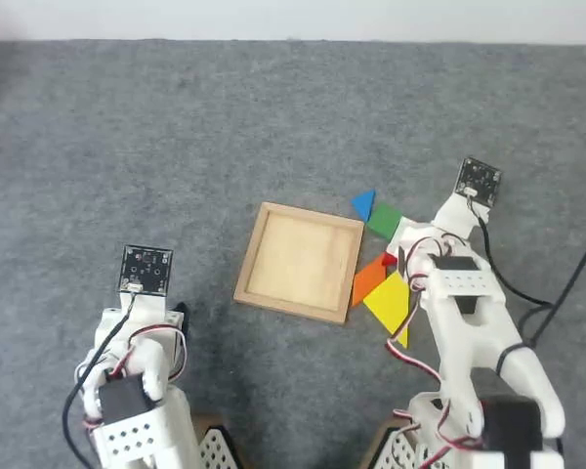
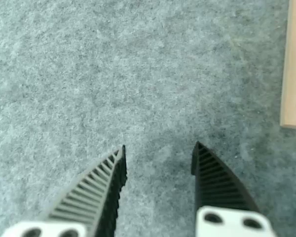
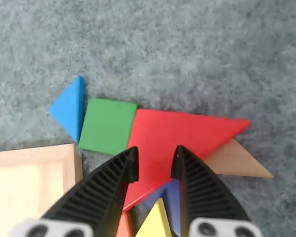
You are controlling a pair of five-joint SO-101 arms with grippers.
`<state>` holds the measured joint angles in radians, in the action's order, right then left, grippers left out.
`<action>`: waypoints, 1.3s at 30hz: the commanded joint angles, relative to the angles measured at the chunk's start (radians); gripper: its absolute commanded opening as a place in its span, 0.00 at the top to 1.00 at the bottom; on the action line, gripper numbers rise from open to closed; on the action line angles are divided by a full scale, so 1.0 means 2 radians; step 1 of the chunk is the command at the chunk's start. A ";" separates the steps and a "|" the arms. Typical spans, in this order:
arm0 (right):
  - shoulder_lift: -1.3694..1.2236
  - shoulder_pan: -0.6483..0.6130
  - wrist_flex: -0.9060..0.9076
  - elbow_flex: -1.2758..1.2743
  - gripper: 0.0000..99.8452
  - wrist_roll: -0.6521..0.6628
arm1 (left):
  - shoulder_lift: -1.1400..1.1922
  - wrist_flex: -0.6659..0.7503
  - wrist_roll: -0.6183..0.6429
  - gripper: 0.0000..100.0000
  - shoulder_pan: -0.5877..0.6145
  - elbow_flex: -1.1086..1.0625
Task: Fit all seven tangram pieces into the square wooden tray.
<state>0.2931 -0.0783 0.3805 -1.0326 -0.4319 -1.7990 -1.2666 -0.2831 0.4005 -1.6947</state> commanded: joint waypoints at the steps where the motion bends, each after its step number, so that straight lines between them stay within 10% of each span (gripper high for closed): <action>1: -0.025 0.004 0.030 0.033 0.86 -0.002 | -0.009 -0.001 0.004 0.79 -0.002 0.006; 23: -0.153 0.112 0.201 0.269 0.87 0.189 | -0.009 -0.001 0.004 0.79 -0.002 0.006; 39: -0.267 0.068 0.479 0.521 0.86 0.161 | -0.009 -0.001 0.004 0.79 -0.002 0.006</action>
<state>-0.3376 0.0859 1.2628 -0.0783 -0.0192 -1.7990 -1.2666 -0.2831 0.4005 -1.6947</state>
